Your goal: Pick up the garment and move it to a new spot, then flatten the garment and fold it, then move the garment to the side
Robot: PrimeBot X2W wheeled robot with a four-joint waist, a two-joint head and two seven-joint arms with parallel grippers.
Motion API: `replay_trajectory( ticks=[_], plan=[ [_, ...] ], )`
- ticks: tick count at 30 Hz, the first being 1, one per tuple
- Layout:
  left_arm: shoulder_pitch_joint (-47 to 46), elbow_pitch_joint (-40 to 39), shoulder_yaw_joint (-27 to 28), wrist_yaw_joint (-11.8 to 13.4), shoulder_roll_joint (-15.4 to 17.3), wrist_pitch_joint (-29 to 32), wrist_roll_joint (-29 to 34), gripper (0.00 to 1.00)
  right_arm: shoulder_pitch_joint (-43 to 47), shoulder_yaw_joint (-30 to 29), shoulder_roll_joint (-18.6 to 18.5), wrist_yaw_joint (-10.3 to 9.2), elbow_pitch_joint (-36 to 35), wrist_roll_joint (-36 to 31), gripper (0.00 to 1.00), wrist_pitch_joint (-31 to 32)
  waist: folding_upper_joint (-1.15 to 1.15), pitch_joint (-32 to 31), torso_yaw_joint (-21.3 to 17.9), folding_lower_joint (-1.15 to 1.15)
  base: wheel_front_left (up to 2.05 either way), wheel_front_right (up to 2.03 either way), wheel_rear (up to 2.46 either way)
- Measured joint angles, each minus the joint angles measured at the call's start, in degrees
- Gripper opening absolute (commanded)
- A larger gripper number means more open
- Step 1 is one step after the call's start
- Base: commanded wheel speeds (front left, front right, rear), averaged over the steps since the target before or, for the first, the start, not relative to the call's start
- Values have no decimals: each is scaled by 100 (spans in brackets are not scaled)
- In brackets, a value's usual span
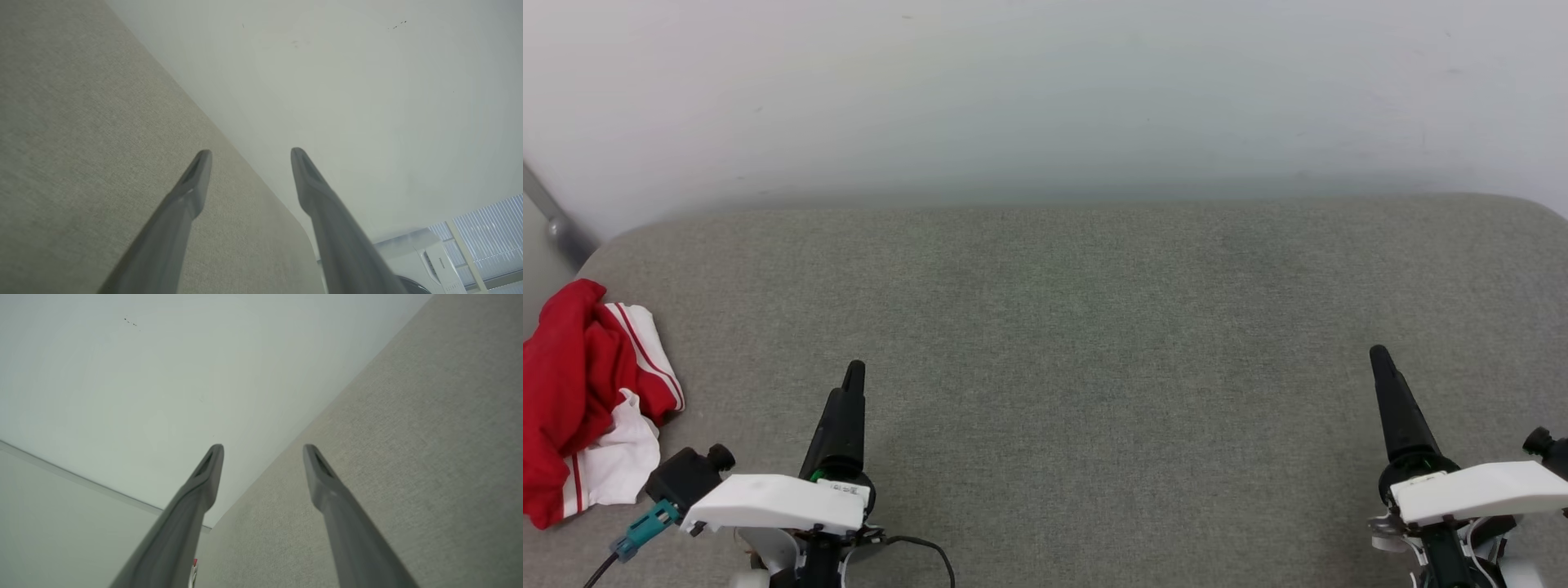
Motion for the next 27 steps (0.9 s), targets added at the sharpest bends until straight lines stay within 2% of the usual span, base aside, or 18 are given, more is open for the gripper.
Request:
replay_trajectory(
  ticks=[14, 27],
  plan=[
    [-81, 26, -216, 125, 38, -256, 1985, 100, 2, 8, 85, 3, -135, -1875, 100, 59, 0, -33, -14, 0, 0, 0, 0],
    [-115, 55, -501, 316, 203, -482, 3140, 100, 58, -20, 126, 4, -308, -3029, 100, 196, 0, -60, -13, 1, 0, 0, 0]
  ],
)
